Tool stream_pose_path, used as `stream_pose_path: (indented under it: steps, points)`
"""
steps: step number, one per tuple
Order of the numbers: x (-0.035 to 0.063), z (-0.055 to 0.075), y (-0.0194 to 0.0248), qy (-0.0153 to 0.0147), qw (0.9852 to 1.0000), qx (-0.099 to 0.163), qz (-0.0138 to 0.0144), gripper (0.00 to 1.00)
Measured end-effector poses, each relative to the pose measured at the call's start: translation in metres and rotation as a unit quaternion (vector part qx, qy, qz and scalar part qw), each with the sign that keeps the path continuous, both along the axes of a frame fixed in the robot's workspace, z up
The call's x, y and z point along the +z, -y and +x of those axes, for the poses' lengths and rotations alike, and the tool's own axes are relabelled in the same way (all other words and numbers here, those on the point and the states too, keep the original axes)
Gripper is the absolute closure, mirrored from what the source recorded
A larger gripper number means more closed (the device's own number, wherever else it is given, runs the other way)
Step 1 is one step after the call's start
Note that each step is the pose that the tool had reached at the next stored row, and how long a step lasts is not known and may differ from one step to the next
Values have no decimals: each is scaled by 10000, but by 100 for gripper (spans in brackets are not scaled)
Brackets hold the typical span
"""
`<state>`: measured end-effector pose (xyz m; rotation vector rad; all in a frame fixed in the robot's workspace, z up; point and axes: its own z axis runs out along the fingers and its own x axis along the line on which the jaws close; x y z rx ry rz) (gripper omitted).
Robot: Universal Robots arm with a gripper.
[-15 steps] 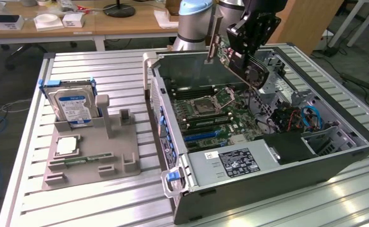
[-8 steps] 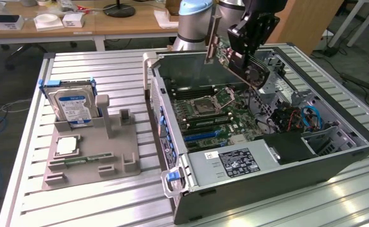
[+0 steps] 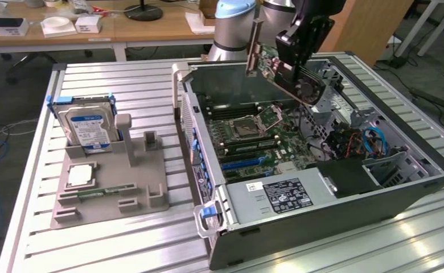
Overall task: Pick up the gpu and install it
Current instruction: 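Insert the gpu into the slot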
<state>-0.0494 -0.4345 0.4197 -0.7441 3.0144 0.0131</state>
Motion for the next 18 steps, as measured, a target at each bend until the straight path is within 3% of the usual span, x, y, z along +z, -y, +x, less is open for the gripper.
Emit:
stream_pose_path:
  steps: [9, 18]
  points:
    - [0, 0, 3, 0, 9993, 371, 0, 73]
    - [0, -3, 8, 0, 9974, 715, 0, 73]
